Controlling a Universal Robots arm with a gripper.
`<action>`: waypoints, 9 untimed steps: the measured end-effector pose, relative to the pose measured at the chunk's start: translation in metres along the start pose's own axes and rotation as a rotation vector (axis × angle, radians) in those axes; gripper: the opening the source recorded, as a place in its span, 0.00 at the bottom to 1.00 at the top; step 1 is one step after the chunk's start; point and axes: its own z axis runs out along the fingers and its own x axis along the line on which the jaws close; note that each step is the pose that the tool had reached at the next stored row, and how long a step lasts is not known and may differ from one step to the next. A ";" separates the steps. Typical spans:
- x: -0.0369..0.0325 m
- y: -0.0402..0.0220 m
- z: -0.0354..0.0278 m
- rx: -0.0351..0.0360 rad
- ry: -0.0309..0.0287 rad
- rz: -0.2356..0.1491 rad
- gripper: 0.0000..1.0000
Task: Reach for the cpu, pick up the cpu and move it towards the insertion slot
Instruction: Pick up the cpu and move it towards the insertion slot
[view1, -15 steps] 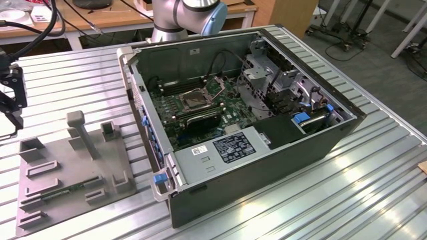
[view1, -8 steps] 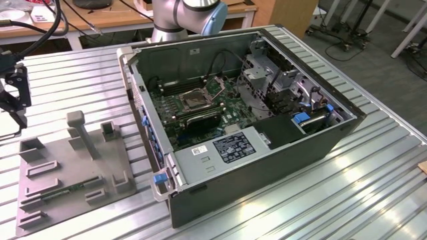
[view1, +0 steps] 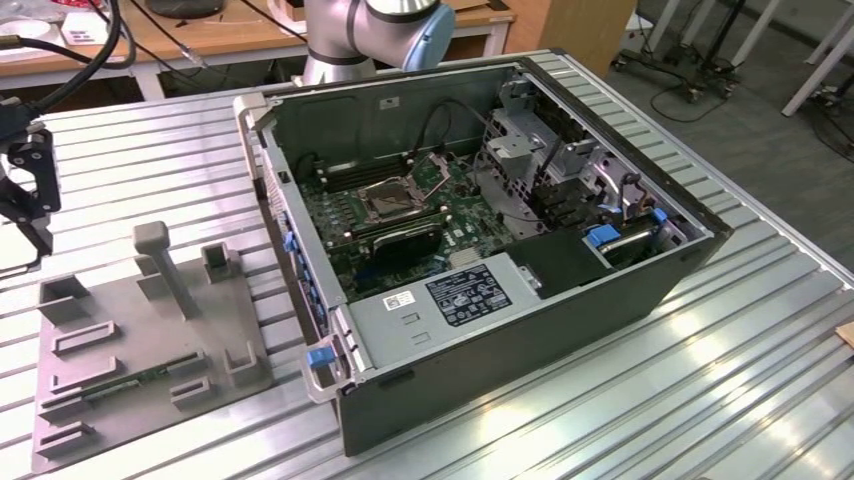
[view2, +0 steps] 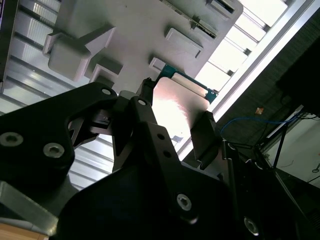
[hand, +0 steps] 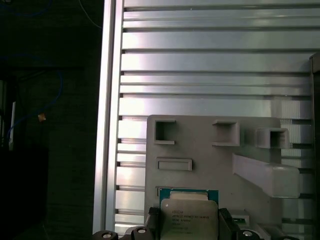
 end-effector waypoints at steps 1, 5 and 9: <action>0.0000 0.0000 -0.0001 0.0000 0.0001 0.000 0.54; -0.0004 0.0000 -0.0004 0.0003 0.0005 0.000 0.54; -0.0025 -0.0001 -0.0003 0.0002 0.0004 0.000 0.54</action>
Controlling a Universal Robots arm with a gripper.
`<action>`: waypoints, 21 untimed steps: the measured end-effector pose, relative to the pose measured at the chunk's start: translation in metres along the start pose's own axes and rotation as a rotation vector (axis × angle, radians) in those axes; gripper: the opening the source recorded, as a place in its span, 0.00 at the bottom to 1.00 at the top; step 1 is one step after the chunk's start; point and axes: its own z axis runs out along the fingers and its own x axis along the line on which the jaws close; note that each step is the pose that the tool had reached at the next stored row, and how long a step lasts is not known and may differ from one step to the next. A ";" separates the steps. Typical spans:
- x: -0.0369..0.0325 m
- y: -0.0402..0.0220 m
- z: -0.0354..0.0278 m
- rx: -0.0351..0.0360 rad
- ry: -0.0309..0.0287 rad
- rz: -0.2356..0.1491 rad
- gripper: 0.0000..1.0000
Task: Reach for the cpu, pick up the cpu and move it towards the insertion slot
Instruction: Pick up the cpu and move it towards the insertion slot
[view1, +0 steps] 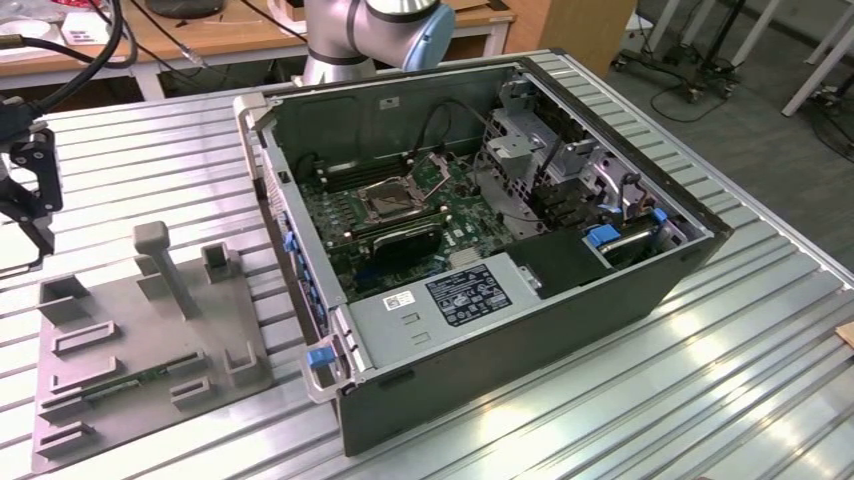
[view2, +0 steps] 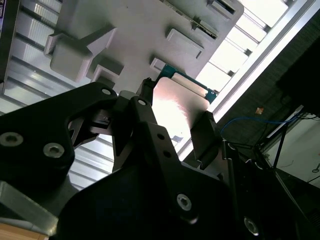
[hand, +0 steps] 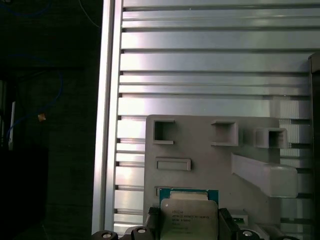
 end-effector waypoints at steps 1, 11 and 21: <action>-0.0008 0.0000 0.0001 0.0000 -0.0002 0.000 0.54; -0.0137 -0.0003 0.0002 -0.0001 -0.0002 0.000 0.54; -0.0308 -0.0006 0.0002 -0.0001 -0.0001 0.000 0.54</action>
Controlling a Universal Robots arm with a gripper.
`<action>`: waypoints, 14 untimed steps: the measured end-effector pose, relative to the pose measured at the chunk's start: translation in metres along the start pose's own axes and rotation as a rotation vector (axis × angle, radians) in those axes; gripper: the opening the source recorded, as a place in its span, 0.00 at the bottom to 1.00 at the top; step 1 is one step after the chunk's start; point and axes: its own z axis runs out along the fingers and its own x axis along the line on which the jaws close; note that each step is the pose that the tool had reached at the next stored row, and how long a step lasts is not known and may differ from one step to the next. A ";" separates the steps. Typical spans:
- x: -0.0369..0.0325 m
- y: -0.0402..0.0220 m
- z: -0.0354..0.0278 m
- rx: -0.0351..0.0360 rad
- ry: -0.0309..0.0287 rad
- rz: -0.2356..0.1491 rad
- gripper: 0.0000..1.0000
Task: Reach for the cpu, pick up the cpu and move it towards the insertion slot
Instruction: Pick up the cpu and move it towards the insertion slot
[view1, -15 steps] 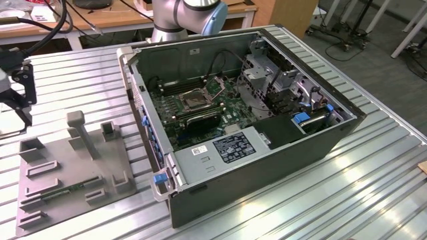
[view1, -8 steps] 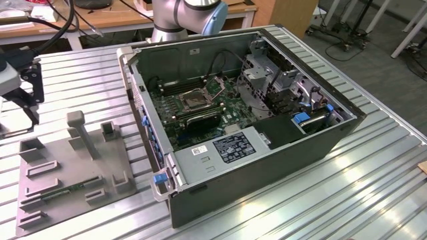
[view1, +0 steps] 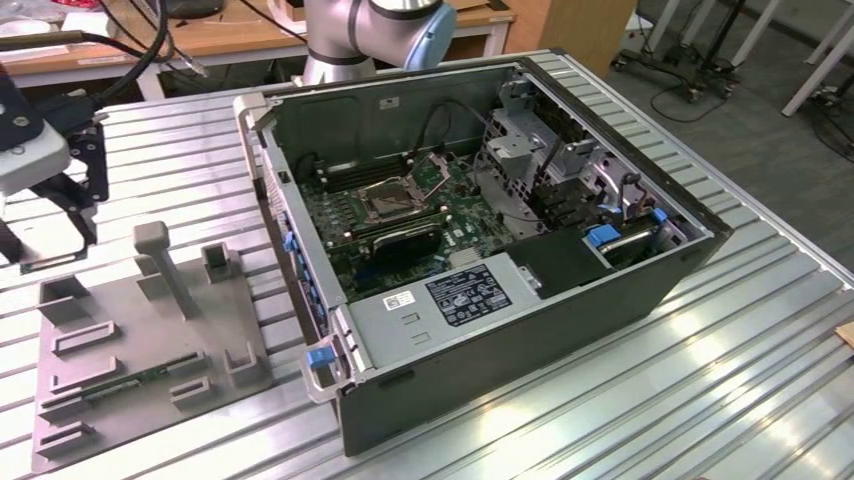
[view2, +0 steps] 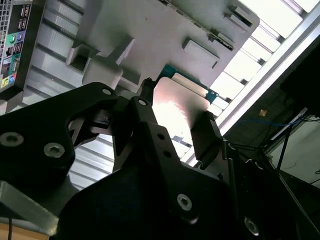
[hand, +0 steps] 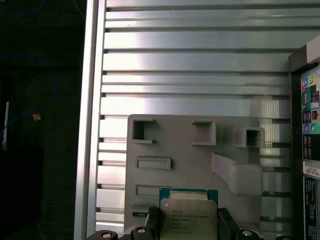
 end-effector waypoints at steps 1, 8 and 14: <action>-0.0049 -0.0001 0.0000 0.0000 0.0000 0.000 0.54; -0.0235 -0.0005 0.0001 0.0000 0.0000 0.000 0.54; -0.0375 -0.0008 0.0002 0.0000 -0.0001 0.000 0.54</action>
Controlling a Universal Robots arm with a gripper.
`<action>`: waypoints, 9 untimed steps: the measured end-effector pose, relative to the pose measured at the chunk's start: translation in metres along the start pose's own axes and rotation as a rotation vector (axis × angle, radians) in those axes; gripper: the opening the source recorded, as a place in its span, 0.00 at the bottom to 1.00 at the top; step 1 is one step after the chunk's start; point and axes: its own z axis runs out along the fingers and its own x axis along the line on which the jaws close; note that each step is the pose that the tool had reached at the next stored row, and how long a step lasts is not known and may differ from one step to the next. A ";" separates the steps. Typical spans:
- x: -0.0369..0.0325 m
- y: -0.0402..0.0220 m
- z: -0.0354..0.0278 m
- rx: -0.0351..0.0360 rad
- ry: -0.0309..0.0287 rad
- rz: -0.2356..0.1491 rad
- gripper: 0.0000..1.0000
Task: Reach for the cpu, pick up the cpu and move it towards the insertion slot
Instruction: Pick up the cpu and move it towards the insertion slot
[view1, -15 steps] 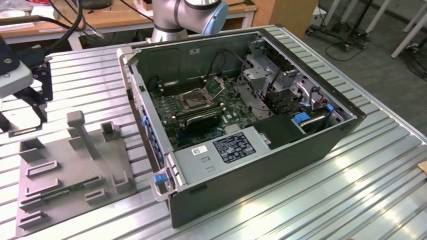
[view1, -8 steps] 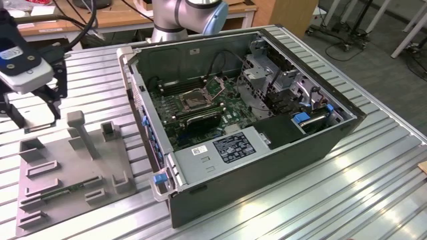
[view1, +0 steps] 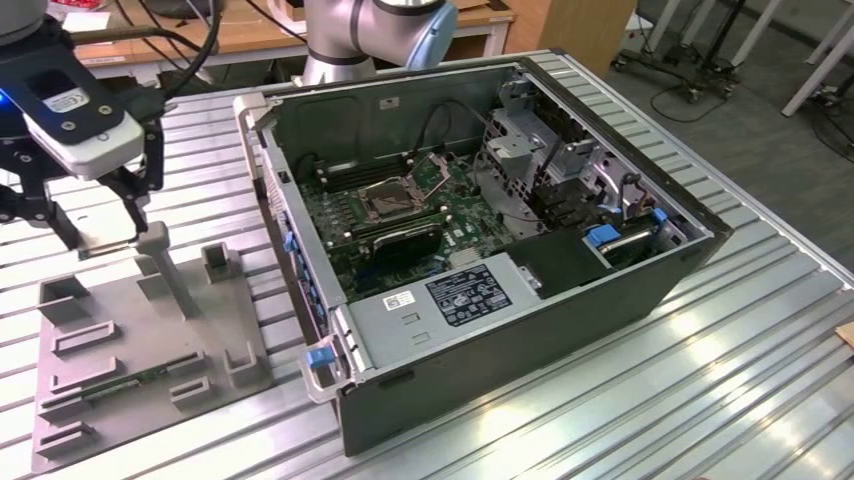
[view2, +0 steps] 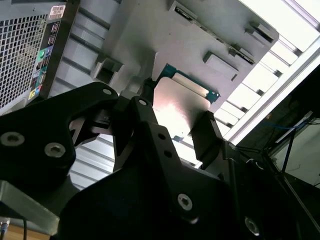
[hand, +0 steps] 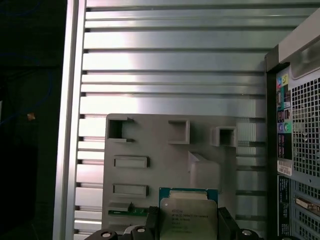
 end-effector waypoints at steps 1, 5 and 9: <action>-0.0003 0.0000 0.0000 0.0000 0.0000 0.000 0.54; -0.0004 0.0000 0.0000 0.0000 0.0000 0.000 0.54; -0.0004 0.0001 -0.0025 0.0002 0.0003 0.000 0.54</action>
